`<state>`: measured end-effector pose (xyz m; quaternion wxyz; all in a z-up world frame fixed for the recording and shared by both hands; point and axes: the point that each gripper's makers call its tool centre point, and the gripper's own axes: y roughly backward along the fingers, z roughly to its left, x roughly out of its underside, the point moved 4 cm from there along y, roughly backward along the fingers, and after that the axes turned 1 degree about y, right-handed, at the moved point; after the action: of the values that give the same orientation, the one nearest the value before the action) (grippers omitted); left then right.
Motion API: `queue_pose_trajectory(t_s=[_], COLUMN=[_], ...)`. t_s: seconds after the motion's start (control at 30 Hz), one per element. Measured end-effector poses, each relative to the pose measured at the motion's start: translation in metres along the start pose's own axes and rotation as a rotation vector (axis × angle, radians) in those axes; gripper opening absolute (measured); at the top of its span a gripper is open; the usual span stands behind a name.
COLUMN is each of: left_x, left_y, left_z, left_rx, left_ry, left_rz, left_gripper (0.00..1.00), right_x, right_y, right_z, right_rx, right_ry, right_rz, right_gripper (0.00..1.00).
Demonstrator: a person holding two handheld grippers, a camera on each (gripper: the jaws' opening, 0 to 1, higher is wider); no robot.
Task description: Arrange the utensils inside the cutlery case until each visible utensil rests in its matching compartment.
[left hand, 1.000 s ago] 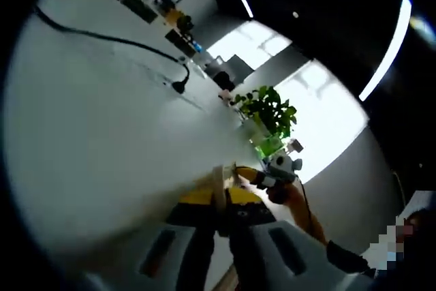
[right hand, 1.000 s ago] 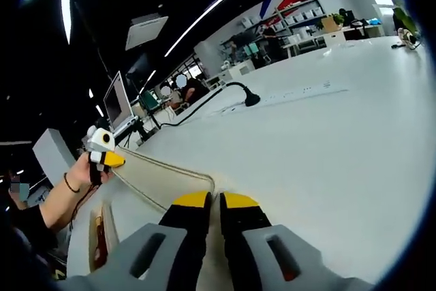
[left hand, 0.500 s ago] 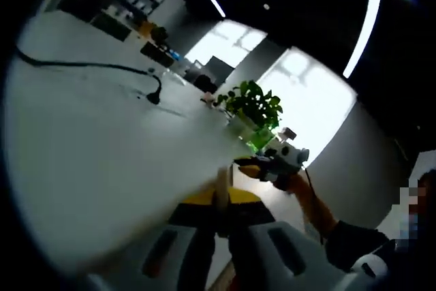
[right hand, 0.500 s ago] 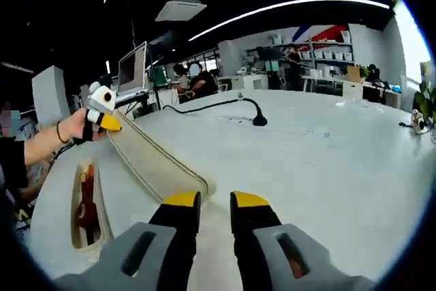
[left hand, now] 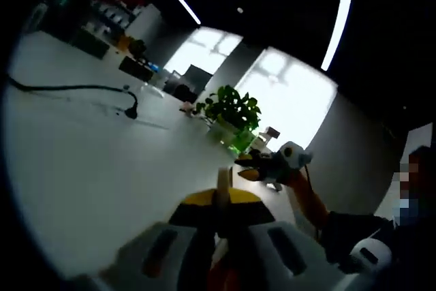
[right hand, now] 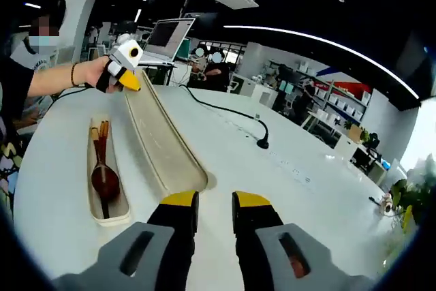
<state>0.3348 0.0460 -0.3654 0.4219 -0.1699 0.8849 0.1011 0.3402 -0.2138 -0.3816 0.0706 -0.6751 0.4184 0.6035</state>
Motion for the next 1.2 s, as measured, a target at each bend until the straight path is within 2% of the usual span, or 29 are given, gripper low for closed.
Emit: queue_pose_trajectory(t_s=[0.03,0.13,0.3,0.47,0.5,0.53,0.6,0.73,0.93,1.03,1.17,1.2], left_x=[0.000,0.004,0.012,0.014,0.010,0.010,0.008,0.004,0.006,0.004,-0.001,-0.002], left_y=[0.002,0.005,0.009,0.013,0.014,0.016,0.019,0.023,0.018,0.018,0.024,0.025], left_z=[-0.005,-0.010,-0.017,-0.032,-0.038,-0.041,-0.042,-0.045,-0.050,-0.052,-0.052,-0.052], left_rx=[0.025,0.034,0.065,0.139,0.168,0.176,0.186,0.208,0.215,0.213,0.217,0.225], left_ry=[-0.001,-0.040,-0.072,-0.254,-0.338,-0.353,-0.316,-0.331,-0.378,-0.384,-0.386,-0.375], left_rz=[-0.010,0.003,0.017,0.016,-0.028,-0.043,-0.051,-0.089,-0.064,-0.065,-0.084,-0.090], left_gripper=[0.03,0.03,0.03,0.03,0.03,0.03,0.03,0.02,0.02,0.03,0.03,0.03], right_x=[0.000,-0.001,-0.004,-0.007,-0.007,-0.009,-0.011,-0.011,-0.007,-0.006,-0.018,-0.021], right_y=[0.002,0.006,0.011,0.014,0.015,0.016,0.018,0.018,0.011,0.011,0.019,0.021], right_z=[0.003,0.011,0.029,0.039,0.042,0.043,0.049,0.061,0.075,0.079,0.082,0.082], right_rx=[-0.018,-0.062,-0.164,-0.214,-0.219,-0.226,-0.252,-0.296,-0.338,-0.343,-0.320,-0.306], right_ry=[-0.024,-0.105,-0.109,-0.114,-0.106,-0.076,-0.052,-0.031,0.034,0.051,0.082,0.124], right_rz=[-0.008,-0.052,-0.091,-0.107,-0.110,-0.125,-0.134,-0.123,-0.062,-0.013,-0.037,-0.046], right_gripper=[0.19,0.19,0.17,0.16,0.16,0.15,0.15,0.14,0.10,0.08,0.06,0.06])
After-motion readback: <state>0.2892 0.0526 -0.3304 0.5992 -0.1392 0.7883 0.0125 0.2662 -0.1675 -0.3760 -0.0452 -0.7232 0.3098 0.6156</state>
